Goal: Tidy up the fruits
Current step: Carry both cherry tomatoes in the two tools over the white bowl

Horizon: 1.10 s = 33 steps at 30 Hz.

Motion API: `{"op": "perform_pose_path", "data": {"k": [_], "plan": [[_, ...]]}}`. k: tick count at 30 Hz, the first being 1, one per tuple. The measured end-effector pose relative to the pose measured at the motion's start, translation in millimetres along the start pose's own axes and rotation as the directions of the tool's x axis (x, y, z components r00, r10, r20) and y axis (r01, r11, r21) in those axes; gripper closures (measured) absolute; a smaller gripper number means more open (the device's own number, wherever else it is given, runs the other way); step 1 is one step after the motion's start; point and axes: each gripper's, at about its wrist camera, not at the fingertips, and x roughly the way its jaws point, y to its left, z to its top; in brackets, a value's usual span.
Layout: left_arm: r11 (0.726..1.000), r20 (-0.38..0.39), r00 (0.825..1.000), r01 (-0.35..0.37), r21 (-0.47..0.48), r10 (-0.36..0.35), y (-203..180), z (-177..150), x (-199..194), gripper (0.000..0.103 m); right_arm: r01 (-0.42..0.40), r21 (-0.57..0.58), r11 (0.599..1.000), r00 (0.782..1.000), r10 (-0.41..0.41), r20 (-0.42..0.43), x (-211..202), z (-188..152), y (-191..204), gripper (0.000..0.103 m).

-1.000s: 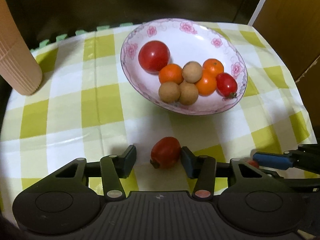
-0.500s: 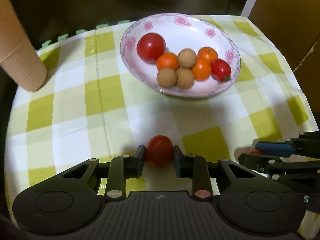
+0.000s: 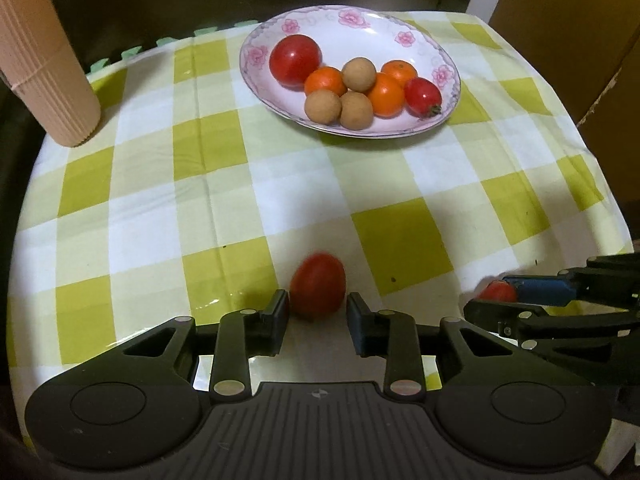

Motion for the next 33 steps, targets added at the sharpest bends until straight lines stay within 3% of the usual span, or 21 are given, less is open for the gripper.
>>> {"op": "perform_pose_path", "data": {"k": [7, 15, 18, 21, 33], "plan": [[0.998, -0.004, 1.0, 0.02, -0.059, -0.02, 12, 7, 0, 0.05, -0.002, 0.015, 1.0, 1.0, 0.002, 0.003, 1, 3, -1, 0.072], [0.999, -0.01, 1.0, 0.02, -0.044, -0.02, 6, 10, 5, 0.049, 0.003, -0.001, 1.0, 1.0, -0.003, 0.008, 1, 2, 1, 0.072], [0.999, -0.002, 1.0, 0.017, -0.045, -0.017, 5, 13, 7, 0.05, 0.006, -0.007, 1.0, 1.0, -0.006, 0.008, 1, 2, 2, 0.072], [1.0, -0.005, 1.0, 0.001, -0.009, -0.001, 0, 12, 7, 0.063, 0.005, -0.005, 1.0, 1.0, -0.005, 0.011, 0, 2, 2, 0.072], [1.0, -0.007, 1.0, 0.021, -0.004, -0.021, 1, 11, 2, 0.066, -0.004, 0.004, 1.0, 1.0, 0.004, 0.027, -3, 5, 0, 0.073]]}}
